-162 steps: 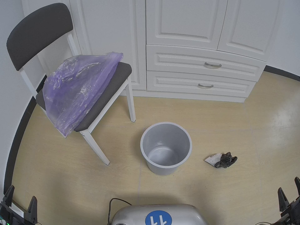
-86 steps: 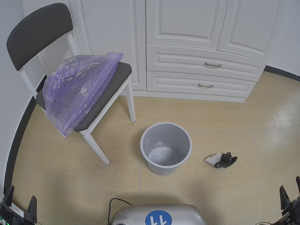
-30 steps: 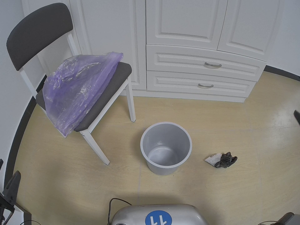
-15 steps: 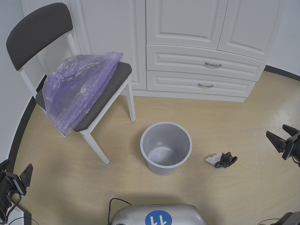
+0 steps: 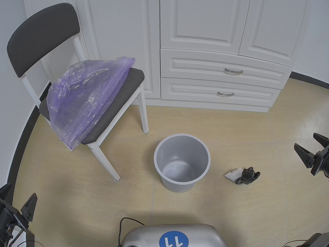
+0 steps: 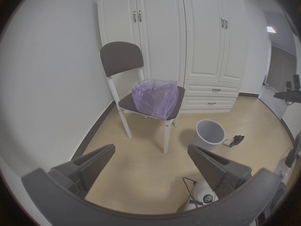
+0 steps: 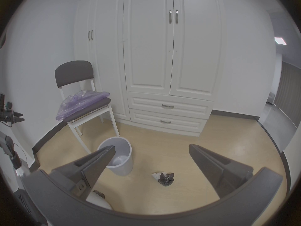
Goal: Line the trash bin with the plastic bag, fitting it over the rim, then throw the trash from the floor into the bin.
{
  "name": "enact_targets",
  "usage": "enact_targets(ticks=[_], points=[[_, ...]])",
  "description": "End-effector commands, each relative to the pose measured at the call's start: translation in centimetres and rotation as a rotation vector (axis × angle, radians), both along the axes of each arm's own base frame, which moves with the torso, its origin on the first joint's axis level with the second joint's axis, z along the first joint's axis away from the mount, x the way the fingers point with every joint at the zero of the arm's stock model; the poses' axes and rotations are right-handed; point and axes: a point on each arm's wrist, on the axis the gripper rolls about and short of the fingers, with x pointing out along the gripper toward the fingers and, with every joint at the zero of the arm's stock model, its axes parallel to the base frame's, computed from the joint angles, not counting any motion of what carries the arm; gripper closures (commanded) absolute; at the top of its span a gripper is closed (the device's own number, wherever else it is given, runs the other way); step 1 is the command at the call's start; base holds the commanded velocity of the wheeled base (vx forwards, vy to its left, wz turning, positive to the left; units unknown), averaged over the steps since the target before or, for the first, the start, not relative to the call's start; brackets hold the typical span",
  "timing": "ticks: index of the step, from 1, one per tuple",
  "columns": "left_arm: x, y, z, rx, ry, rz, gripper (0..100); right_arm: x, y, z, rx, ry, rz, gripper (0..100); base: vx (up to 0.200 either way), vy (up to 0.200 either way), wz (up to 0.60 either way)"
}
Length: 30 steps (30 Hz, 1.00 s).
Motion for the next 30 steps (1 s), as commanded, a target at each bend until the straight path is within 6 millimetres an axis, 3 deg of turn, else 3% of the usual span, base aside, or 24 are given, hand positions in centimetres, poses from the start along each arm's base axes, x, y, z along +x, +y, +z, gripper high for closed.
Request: enact_targets(ticks=[1,8,9,17,25,30], points=[[1.6,-0.4,1.8,0.034,0.043,-0.067,0,-0.3,0.3,-0.4,-0.035,-0.001,0.027,0,0.0,0.0,0.0],[5.2,-1.1,4.0,0.074,0.123,-0.087,0,0.5,0.1,-0.2,-0.037,0.009,0.01,0,0.0,0.0,0.0],[6.6,-1.4,4.7,0.091,0.146,-0.094,0,0.6,0.1,-0.2,-0.04,0.011,0.011,0,0.0,0.0,0.0],[12.1,-2.4,7.4,0.186,0.192,-0.112,0,0.3,0.1,0.1,-0.043,-0.009,0.009,0,0.0,0.0,0.0],[16.6,-3.1,8.2,0.263,0.235,-0.095,0,0.6,0.1,0.3,-0.039,-0.01,-0.014,0,0.0,0.0,0.0],[17.5,-3.2,7.6,0.277,0.274,-0.079,0,1.2,0.3,0.8,0.014,-0.007,-0.028,0,0.0,0.0,0.0]])
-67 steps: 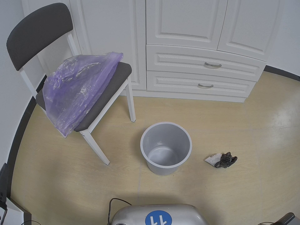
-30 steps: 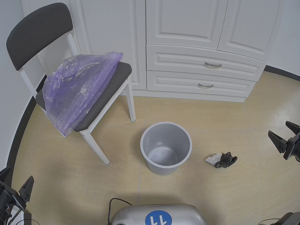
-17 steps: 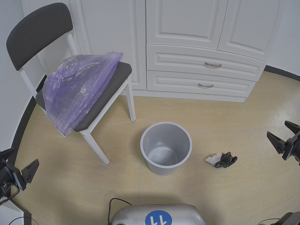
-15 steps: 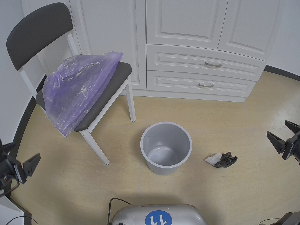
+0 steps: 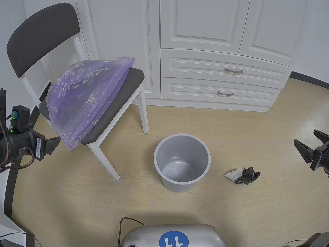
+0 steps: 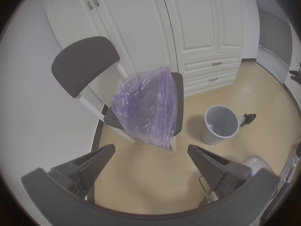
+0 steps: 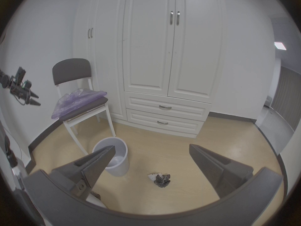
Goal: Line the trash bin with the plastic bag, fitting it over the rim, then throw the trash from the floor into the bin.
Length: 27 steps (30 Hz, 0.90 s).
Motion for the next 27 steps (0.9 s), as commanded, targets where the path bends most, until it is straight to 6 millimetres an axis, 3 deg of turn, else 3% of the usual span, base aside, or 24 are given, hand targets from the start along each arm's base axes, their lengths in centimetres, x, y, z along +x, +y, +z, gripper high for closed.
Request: enact_targets(ticks=[1,10,27], points=[[2.1,-0.4,-1.6,0.026,0.094,0.009,0,0.8,0.8,0.8,0.084,0.001,0.023,0,0.0,0.0,0.0],[1.8,-0.5,-3.3,0.091,0.142,0.08,0,3.5,4.8,-0.4,0.157,0.025,-0.054,0,0.0,0.0,0.0],[6.7,-1.7,-4.7,0.18,0.219,0.103,0,3.7,4.0,-0.5,0.154,-0.03,-0.092,0,0.0,0.0,0.0]])
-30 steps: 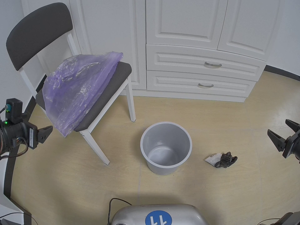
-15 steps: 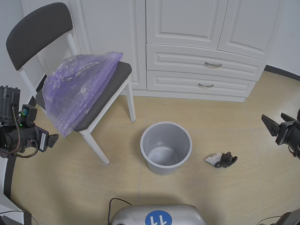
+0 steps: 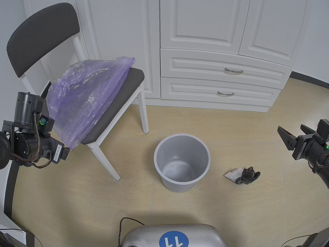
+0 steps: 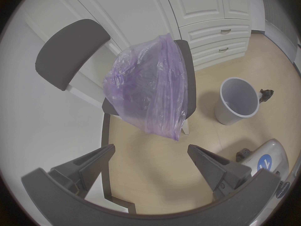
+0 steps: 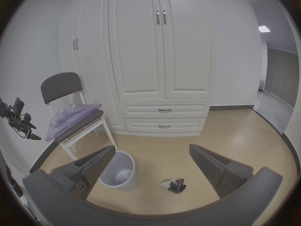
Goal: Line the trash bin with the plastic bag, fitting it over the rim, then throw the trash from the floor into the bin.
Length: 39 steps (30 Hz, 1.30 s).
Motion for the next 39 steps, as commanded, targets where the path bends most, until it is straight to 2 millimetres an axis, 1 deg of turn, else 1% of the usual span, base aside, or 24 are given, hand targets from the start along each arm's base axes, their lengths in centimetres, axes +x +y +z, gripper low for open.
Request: enact_targets(ticks=[1,5,8,12,19,21,23,29,33,39], points=[[1.5,-0.4,-0.9,0.011,0.038,-0.005,0,0.4,-0.3,-0.2,-0.004,0.009,-0.018,0,0.0,0.0,0.0],[2.4,-0.3,-0.8,0.027,0.042,-0.006,0,0.4,-0.4,0.0,-0.002,0.005,-0.02,0,0.0,0.0,0.0],[3.4,0.4,-0.5,0.037,0.036,0.02,0,0.6,-0.6,0.1,0.0,-0.001,-0.032,0,0.0,0.0,0.0],[4.0,0.6,-0.7,0.035,0.04,0.031,0,0.7,-0.9,0.2,0.001,-0.004,-0.05,0,0.0,0.0,0.0],[4.0,0.4,-0.7,0.037,0.042,0.022,0,0.6,-1.0,0.4,0.003,-0.014,-0.057,0,0.0,0.0,0.0],[4.0,0.1,0.2,0.031,0.01,0.014,0,0.5,-1.0,0.5,0.004,-0.017,-0.057,0,0.0,0.0,0.0],[4.1,0.0,0.4,0.032,0.003,0.008,0,0.5,-1.0,0.5,0.004,-0.018,-0.057,0,0.0,0.0,0.0],[4.5,-0.4,-0.2,0.036,0.025,-0.001,0,0.5,-1.1,0.5,0.004,-0.018,-0.058,0,0.0,0.0,0.0],[5.6,-0.3,-1.4,0.054,0.06,0.022,0,0.4,-1.2,0.7,0.007,-0.027,-0.061,0,0.0,0.0,0.0],[6.3,-0.1,-1.7,0.072,0.068,0.051,0,0.6,-1.4,0.8,0.008,-0.03,-0.076,0,0.0,0.0,0.0]])
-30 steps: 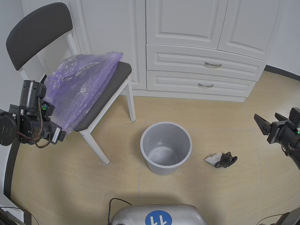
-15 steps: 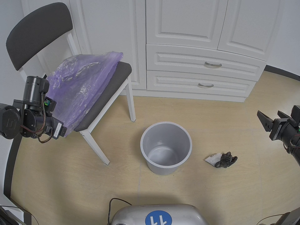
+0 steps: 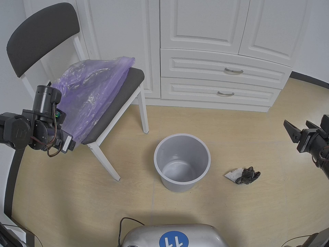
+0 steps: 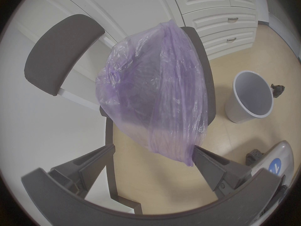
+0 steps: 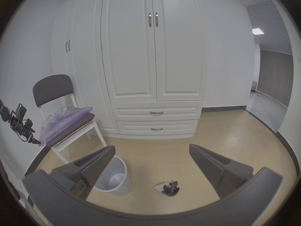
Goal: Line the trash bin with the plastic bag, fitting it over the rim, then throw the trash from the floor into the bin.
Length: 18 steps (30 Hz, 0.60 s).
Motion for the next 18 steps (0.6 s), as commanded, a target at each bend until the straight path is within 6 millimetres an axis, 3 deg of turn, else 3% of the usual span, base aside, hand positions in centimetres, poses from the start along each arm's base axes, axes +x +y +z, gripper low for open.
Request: enact_targets(ticks=[1,7,18], points=[[0.6,0.1,-0.6,0.005,0.018,0.006,0,0.0,-0.1,0.2,0.003,-0.008,-0.005,0,0.0,0.0,0.0],[0.9,0.3,-0.9,0.101,0.007,0.069,0,-0.1,-0.1,0.3,0.003,-0.014,-0.007,0,0.0,0.0,0.0],[1.8,1.9,-1.3,0.265,-0.225,0.12,0,-0.2,-0.3,0.6,0.005,-0.029,-0.011,0,0.0,0.0,0.0]])
